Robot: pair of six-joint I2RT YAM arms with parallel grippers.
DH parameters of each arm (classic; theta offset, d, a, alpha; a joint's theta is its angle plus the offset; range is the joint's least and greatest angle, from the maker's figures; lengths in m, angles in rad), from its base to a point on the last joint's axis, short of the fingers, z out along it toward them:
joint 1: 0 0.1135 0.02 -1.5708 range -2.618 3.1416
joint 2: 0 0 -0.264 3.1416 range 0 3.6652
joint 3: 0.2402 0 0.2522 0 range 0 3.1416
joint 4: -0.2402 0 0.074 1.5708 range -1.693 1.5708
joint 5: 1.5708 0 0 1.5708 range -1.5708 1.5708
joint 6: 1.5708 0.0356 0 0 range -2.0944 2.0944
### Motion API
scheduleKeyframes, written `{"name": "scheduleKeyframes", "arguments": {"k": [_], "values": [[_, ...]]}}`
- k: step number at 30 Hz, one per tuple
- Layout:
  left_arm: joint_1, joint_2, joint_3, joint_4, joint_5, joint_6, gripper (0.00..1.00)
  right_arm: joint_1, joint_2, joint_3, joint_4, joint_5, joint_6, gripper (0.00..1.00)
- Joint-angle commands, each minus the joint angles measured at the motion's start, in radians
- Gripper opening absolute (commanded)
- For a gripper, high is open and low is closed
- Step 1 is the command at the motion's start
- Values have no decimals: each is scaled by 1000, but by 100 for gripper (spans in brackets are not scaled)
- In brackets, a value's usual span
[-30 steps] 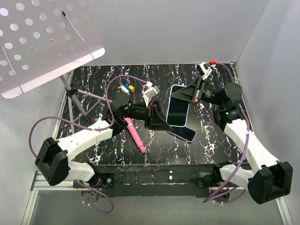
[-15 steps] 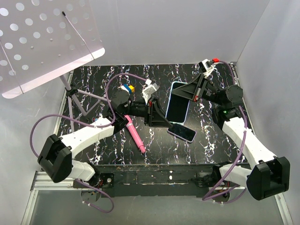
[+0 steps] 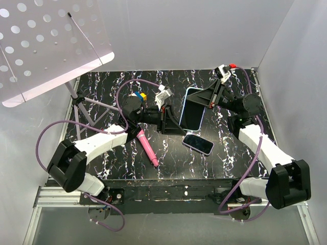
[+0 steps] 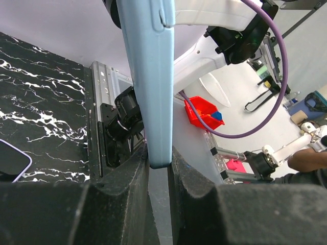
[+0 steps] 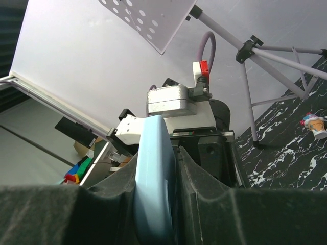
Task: Take the phone out of the phone case
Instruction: Remove the phone case from the phone.
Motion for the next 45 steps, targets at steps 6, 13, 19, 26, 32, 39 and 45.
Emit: {"name": "scheduleKeyframes", "arguments": {"k": [6, 13, 19, 26, 32, 39, 45], "values": [[91, 192, -65, 74, -283, -33, 0, 83, -75, 23, 233, -62, 549, 1], [93, 174, -114, 274, -234, -10, 0, 83, -69, -22, 196, -70, 540, 1], [93, 102, -147, 318, -247, 4, 0, 83, -56, -37, 167, -84, 520, 1], [93, 44, -138, 281, -231, 77, 0, 83, -34, -43, 176, -100, 532, 1], [91, -51, -103, 80, -208, 56, 19, 83, -25, -19, 70, -117, 379, 1], [90, -208, -183, -66, -298, 28, 35, 83, 10, 9, 40, -120, 331, 1], [90, -272, -169, -184, -332, 67, 56, 83, 24, 3, 95, -116, 366, 1]]}}
